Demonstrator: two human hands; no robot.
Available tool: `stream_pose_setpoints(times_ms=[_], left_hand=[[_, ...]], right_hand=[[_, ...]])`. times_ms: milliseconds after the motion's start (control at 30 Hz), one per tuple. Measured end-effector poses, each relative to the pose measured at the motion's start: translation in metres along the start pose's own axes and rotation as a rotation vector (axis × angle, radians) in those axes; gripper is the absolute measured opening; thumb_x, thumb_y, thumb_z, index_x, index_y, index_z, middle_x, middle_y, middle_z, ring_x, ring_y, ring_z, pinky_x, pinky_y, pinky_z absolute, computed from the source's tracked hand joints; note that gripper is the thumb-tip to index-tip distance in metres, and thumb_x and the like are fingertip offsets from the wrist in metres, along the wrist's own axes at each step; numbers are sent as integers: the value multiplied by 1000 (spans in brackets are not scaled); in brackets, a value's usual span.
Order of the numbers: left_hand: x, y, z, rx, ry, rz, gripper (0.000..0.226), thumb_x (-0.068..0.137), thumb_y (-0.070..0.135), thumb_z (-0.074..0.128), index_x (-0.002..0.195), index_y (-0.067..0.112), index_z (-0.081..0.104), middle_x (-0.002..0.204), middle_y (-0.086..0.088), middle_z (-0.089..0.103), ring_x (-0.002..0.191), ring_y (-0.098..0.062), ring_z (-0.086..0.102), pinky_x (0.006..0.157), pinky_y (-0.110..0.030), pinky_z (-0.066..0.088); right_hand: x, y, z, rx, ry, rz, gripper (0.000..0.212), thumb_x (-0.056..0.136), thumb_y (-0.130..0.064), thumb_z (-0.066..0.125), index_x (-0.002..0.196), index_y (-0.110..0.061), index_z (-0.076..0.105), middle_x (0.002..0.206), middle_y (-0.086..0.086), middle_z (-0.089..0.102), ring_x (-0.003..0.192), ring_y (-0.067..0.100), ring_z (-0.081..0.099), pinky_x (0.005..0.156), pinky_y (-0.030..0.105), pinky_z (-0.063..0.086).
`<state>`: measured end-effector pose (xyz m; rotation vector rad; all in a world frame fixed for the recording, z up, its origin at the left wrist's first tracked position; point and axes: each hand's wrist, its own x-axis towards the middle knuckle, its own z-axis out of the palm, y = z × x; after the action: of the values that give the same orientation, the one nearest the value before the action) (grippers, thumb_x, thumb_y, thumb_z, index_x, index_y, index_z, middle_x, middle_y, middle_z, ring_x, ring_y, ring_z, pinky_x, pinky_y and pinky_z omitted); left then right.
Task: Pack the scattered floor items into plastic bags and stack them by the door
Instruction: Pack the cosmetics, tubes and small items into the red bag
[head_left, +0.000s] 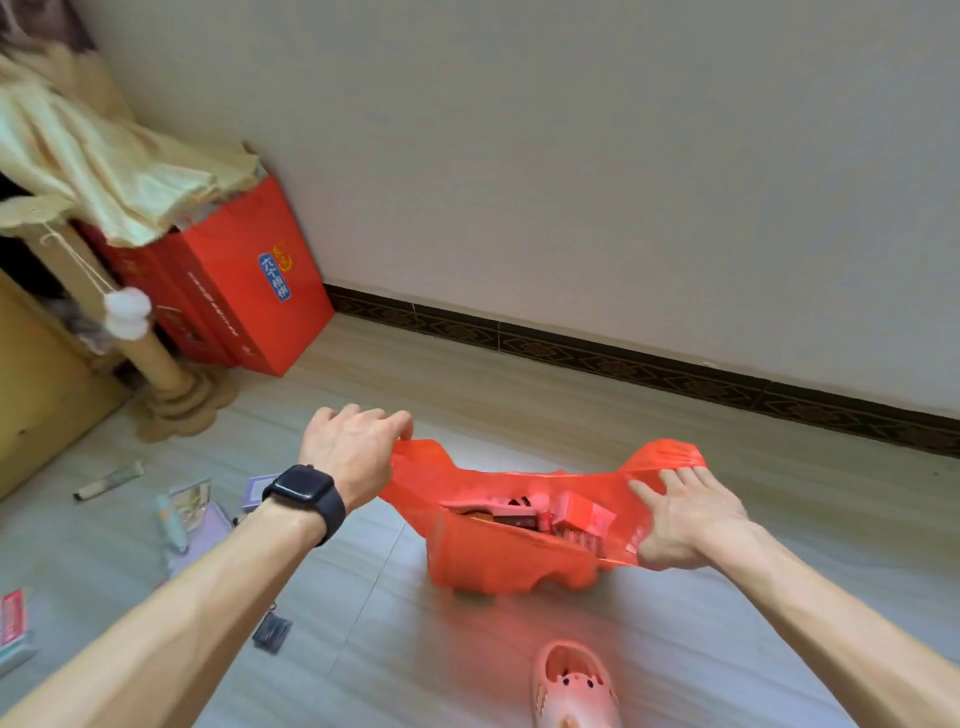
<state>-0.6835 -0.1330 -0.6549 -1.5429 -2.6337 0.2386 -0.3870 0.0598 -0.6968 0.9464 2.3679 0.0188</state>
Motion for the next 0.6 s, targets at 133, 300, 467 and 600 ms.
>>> stream_pose_setpoints(times_ms=[133, 300, 467, 600], left_hand=[[-16, -11, 18, 20, -62, -14, 48, 89, 15, 47, 129, 41, 43, 122, 9, 59, 111, -20, 53, 88, -34, 38], [-20, 10, 54, -20, -101, 267, 60, 75, 14, 62, 129, 36, 49, 134, 0, 50, 124, -24, 50, 98, -39, 38], [-3, 40, 86, 205, -101, 600, 22, 63, 28, 69, 85, 28, 72, 107, -3, 64, 118, -27, 54, 106, -54, 37], [12, 57, 108, 233, -233, 669, 17, 78, 21, 53, 75, 22, 71, 79, 5, 66, 98, -25, 54, 102, -46, 32]], right_hand=[[18, -33, 7, -29, 72, -130, 91, 77, -68, 43, 156, -35, 11, 157, 11, 23, 143, 31, 18, 119, 41, 8], [40, -55, 19, -29, 76, -240, 82, 79, -56, 55, 152, -39, 21, 163, 4, 10, 148, 32, 7, 117, 48, 12], [60, -50, 36, 31, 442, -434, 28, 76, -36, 60, 103, -30, 65, 106, -2, 68, 92, 24, 56, 68, 36, 47], [83, -43, 45, -41, 561, -467, 8, 76, -30, 68, 83, -27, 64, 90, -4, 67, 86, 25, 58, 68, 37, 46]])
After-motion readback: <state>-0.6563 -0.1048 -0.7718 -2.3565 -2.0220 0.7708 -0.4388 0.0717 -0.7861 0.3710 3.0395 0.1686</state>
